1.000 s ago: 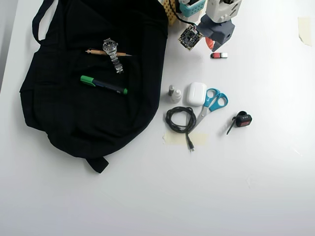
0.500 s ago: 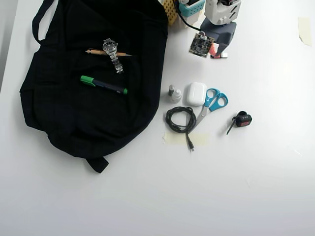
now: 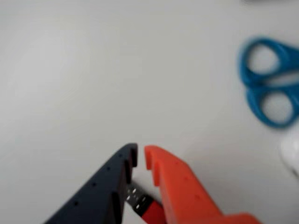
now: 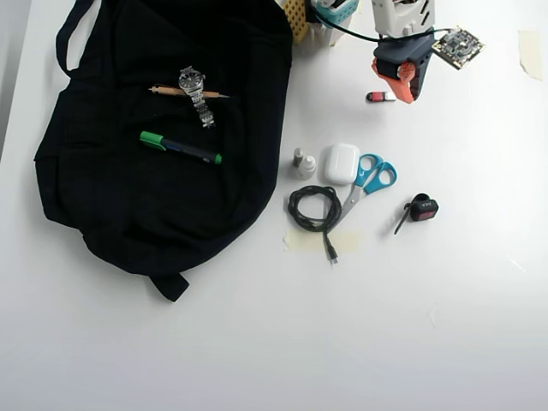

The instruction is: Put the usb stick into the black bag

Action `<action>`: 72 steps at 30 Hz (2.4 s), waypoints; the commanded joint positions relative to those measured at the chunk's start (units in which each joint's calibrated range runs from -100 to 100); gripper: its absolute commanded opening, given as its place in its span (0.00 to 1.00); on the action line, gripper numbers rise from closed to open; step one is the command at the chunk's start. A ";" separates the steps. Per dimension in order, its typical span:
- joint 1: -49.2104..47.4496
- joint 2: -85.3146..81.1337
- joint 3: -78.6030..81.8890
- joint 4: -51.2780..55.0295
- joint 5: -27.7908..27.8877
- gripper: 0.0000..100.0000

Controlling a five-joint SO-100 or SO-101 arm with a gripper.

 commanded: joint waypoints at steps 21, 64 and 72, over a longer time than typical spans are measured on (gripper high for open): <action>-6.72 -1.21 6.86 -0.78 51.24 0.02; -2.98 -0.22 -18.39 35.31 42.85 0.23; -0.14 0.03 -17.49 29.37 39.81 0.24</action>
